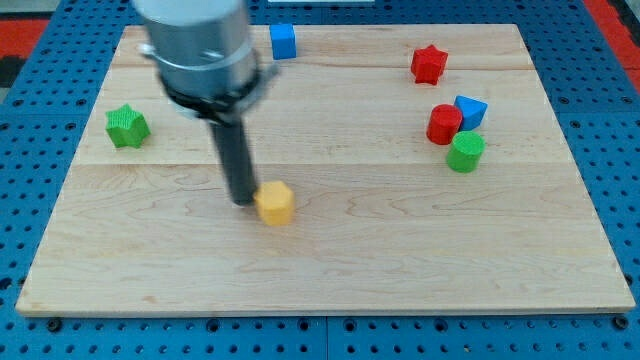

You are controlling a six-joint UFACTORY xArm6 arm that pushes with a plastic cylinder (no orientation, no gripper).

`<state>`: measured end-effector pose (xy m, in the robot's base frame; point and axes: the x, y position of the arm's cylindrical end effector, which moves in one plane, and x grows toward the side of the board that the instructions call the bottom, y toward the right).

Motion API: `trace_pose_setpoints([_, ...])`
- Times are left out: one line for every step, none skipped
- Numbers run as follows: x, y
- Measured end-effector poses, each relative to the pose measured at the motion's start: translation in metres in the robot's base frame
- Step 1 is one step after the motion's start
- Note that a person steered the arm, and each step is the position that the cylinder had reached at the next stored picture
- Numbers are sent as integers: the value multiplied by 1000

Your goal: Move the green circle to the bottom center of the board

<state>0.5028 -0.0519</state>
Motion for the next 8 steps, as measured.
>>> trace_pose_setpoints([23,85])
trace_pose_setpoints([26,173])
trace_pose_setpoints([25,208])
trace_pose_setpoints([24,192])
trace_pose_setpoints([24,193])
trace_pose_setpoints([14,235])
trace_pose_setpoints([6,269])
trace_pose_setpoints([-28,271])
